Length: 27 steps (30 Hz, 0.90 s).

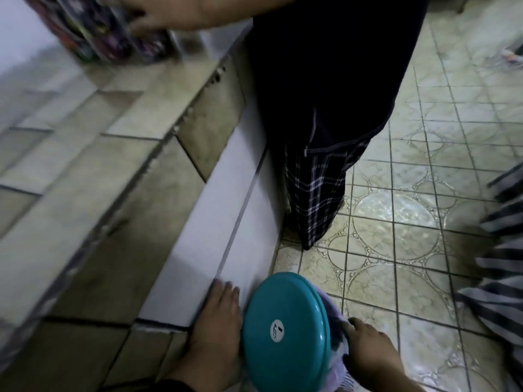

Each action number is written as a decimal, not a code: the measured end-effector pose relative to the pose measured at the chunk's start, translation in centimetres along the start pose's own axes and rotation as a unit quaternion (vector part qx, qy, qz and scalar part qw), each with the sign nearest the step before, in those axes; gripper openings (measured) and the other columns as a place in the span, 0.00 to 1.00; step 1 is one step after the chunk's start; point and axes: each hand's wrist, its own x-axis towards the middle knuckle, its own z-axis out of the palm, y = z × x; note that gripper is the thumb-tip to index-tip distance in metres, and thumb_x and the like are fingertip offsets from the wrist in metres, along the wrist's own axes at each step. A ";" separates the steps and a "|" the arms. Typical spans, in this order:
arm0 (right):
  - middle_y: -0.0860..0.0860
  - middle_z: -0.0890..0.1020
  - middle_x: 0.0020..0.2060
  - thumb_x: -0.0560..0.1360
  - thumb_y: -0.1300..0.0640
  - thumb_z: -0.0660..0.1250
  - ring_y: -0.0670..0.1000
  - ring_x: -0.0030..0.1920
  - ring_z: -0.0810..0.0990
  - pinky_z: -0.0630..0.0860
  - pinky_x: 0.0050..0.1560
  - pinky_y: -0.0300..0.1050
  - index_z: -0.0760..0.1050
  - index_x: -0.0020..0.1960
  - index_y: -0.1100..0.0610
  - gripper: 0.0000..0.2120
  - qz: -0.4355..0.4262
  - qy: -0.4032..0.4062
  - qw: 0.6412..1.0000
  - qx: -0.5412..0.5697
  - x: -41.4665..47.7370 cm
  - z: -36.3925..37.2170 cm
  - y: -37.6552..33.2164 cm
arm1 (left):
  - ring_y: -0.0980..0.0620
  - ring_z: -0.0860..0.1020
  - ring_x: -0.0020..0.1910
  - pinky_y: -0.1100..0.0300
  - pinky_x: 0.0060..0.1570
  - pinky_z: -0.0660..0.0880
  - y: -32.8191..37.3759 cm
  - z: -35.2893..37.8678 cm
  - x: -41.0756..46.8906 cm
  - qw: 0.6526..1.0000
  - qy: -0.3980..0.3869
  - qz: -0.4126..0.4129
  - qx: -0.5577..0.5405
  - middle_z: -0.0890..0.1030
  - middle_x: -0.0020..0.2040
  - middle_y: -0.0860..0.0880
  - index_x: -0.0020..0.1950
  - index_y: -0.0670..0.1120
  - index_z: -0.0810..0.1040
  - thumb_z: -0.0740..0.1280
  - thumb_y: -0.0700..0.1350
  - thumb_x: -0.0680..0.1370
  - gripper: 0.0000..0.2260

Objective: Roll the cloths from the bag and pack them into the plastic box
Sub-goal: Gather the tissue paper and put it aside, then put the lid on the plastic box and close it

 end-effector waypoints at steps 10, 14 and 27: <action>0.51 0.82 0.47 0.73 0.51 0.63 0.56 0.46 0.80 0.71 0.39 0.43 0.75 0.47 0.49 0.05 -0.003 0.316 0.925 0.210 -10.0 -24.2 -13.2 | 0.40 0.53 0.75 0.36 0.71 0.40 -11.7 -12.0 -16.3 0.953 0.270 -0.043 -0.129 0.58 0.76 0.40 0.74 0.46 0.63 0.54 0.47 0.80 0.22; 0.51 0.82 0.47 0.72 0.56 0.66 0.54 0.47 0.80 0.73 0.44 0.44 0.79 0.50 0.52 0.08 -0.151 0.399 0.850 0.310 -15.8 -31.5 -25.3 | 0.46 0.61 0.71 0.41 0.71 0.48 -18.0 -9.0 -26.5 0.854 0.409 -0.195 -0.256 0.66 0.72 0.46 0.68 0.49 0.69 0.55 0.49 0.77 0.19; 0.47 0.46 0.78 0.74 0.30 0.46 0.52 0.77 0.43 0.42 0.72 0.63 0.48 0.76 0.40 0.33 -0.371 0.141 0.911 -0.114 -23.2 -21.4 -45.0 | 0.52 0.51 0.76 0.49 0.73 0.50 -11.4 16.4 -40.0 0.663 0.224 -0.478 -0.531 0.54 0.78 0.54 0.75 0.59 0.57 0.47 0.65 0.75 0.29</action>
